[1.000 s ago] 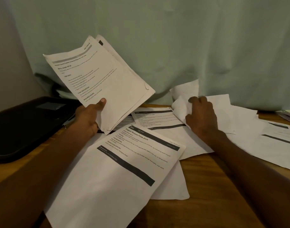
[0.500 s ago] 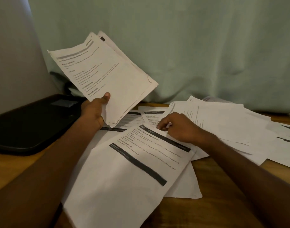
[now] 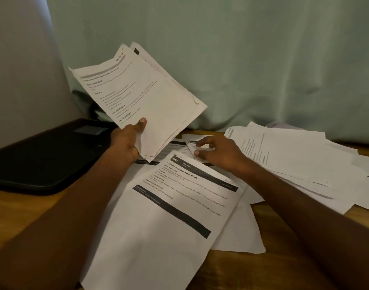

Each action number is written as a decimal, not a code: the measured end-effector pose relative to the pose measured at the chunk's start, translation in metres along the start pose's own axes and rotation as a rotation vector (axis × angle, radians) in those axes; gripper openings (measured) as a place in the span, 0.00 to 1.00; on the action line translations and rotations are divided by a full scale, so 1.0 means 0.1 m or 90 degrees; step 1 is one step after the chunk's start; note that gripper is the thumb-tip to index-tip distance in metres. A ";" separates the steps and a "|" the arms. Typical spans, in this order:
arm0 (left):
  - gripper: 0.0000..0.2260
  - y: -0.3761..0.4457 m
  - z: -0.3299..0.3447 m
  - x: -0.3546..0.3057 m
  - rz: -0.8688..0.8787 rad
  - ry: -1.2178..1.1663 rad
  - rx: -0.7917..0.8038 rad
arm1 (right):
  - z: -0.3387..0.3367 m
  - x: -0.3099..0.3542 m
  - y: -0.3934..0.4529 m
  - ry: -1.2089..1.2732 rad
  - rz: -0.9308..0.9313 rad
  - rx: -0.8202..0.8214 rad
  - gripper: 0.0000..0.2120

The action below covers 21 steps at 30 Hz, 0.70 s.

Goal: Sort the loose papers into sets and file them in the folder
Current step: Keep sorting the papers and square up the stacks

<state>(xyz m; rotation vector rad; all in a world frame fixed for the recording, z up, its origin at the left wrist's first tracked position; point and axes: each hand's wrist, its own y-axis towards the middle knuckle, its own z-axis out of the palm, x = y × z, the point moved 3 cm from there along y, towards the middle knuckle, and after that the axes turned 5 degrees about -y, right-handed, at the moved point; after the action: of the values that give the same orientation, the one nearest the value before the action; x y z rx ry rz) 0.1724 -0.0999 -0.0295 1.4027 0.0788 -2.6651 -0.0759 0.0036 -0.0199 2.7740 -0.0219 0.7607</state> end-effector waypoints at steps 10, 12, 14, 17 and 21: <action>0.19 0.02 0.01 0.03 0.012 0.014 0.009 | 0.14 -0.25 0.13 -0.072 0.151 0.097 0.59; 0.19 0.00 0.01 0.04 0.003 0.012 0.009 | 0.18 -0.26 0.15 -0.085 0.164 0.107 0.59; 0.19 -0.01 0.00 0.05 -0.013 -0.005 0.020 | 0.15 -0.26 0.16 -0.048 0.179 0.084 0.49; 0.18 -0.05 0.03 0.07 -0.025 -0.016 0.040 | 0.08 -0.26 0.16 0.010 0.130 0.026 0.30; 0.19 -0.08 0.07 0.08 -0.020 -0.008 0.031 | -0.08 -0.35 0.14 0.199 0.145 -0.067 0.17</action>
<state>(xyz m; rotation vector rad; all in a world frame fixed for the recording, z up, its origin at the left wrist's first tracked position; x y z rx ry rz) 0.1611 -0.0936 -0.0328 1.4093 0.0361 -2.7195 -0.1118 -0.0095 -0.0275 2.5497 -0.3133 1.2062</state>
